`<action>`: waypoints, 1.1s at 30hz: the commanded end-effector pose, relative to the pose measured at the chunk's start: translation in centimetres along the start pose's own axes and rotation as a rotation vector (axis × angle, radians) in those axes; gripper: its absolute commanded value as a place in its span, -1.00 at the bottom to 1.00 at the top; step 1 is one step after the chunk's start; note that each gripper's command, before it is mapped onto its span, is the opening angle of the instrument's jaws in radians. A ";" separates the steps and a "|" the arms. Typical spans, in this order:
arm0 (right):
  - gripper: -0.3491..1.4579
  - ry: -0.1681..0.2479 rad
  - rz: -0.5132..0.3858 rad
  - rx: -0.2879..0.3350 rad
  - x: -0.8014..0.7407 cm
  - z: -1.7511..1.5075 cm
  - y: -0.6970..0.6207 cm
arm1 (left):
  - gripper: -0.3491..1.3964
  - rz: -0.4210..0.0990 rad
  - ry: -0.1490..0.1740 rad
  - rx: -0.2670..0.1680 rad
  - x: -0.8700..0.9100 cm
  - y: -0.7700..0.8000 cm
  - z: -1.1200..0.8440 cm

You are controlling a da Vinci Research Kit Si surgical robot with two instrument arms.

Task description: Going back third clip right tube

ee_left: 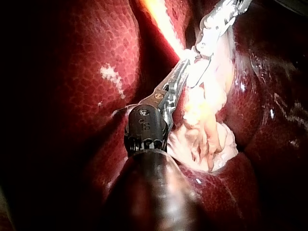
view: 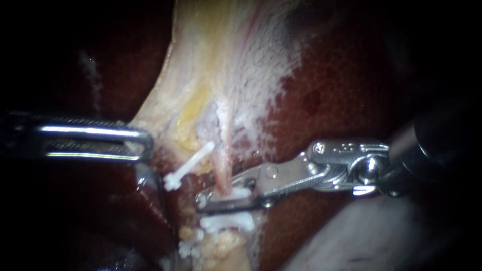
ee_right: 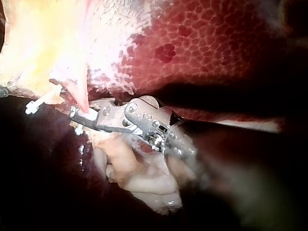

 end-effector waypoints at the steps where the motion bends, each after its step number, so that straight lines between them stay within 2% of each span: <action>1: -1.00 0.000 0.000 0.000 0.00 0.00 0.00 | -1.00 0.001 0.000 0.001 0.00 0.00 0.00; 10: -1.00 -0.001 0.004 0.001 -0.03 -0.01 0.01 | -1.00 0.001 0.000 0.001 0.01 0.01 0.00; 12: -0.69 0.001 0.004 -0.004 -0.03 -0.02 0.01 | -1.00 0.001 0.000 0.001 0.01 0.01 0.00; 15: -0.38 0.014 0.004 -0.004 -0.04 -0.03 0.03 | -1.00 0.001 0.000 0.001 0.01 0.01 0.00; 19: -0.13 0.034 -0.020 -0.009 -0.04 -0.03 0.04 | -1.00 0.001 0.000 0.001 0.01 0.01 0.00; 27: -0.02 0.050 -0.099 -0.054 -0.02 -0.12 0.05 | -1.00 0.002 0.000 0.000 0.02 0.01 0.00; 33: 0.01 0.057 -0.135 -0.090 -0.13 -0.31 0.06 | -1.00 0.003 0.000 0.001 0.04 0.04 0.00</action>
